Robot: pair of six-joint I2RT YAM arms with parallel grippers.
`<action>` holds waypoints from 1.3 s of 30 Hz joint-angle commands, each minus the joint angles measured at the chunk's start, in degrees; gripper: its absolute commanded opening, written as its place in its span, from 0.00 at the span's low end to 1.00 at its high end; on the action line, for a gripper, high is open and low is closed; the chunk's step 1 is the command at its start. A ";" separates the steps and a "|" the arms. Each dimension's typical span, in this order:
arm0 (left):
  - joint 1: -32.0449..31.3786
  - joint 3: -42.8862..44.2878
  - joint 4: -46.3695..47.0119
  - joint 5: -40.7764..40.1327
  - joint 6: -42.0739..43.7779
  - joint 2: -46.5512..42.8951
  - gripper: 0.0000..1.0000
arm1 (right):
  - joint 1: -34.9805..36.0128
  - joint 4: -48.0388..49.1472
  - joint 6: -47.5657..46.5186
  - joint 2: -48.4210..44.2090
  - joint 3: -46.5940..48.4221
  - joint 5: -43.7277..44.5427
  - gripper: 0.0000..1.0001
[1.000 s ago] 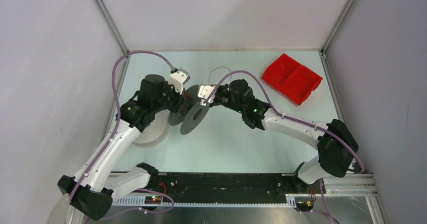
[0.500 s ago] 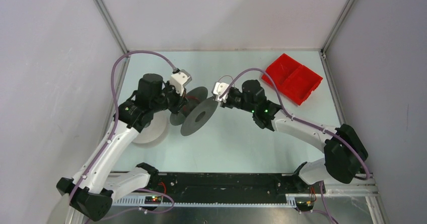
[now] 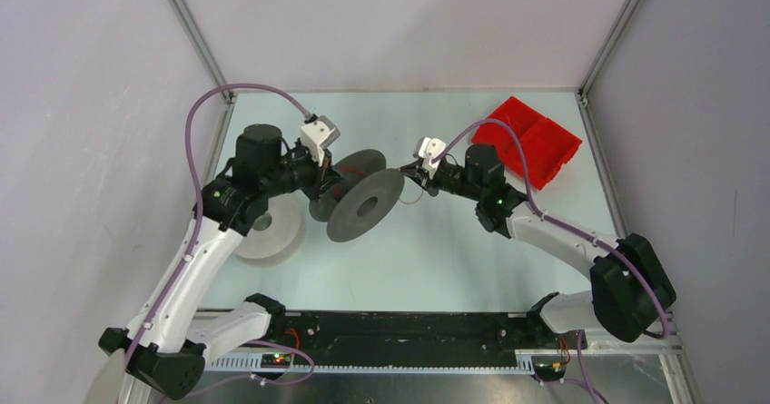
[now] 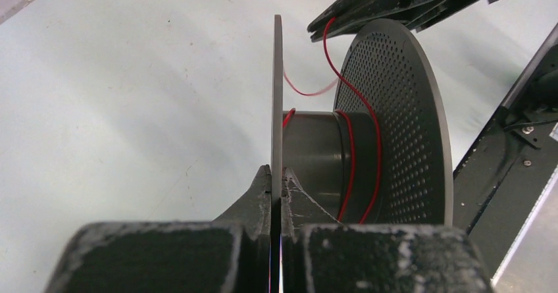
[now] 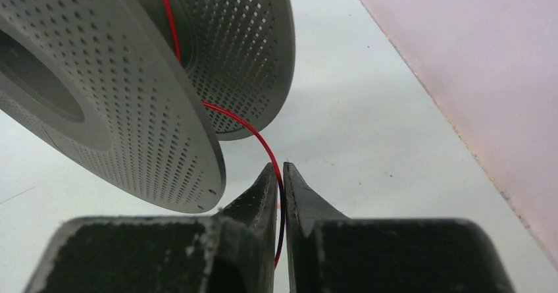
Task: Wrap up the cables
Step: Wrap the cable around the cable reel.
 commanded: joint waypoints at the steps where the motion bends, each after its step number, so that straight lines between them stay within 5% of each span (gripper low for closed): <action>1: 0.99 3.72 4.43 4.29 -2.76 -1.23 0.00 | -0.82 4.96 4.27 -1.30 -1.41 -2.88 0.11; 20: 11.38 -2.63 26.34 14.08 -23.93 -6.91 0.00 | -4.74 19.86 21.33 -0.35 -7.25 -13.86 0.12; 27: 15.71 -8.52 42.82 16.98 -37.37 -8.48 0.00 | -5.01 33.15 32.70 2.82 -8.41 -17.31 0.12; 39: 16.74 -10.63 48.85 16.26 -42.82 -9.22 0.00 | -5.02 40.76 38.73 6.61 -8.53 -15.50 0.16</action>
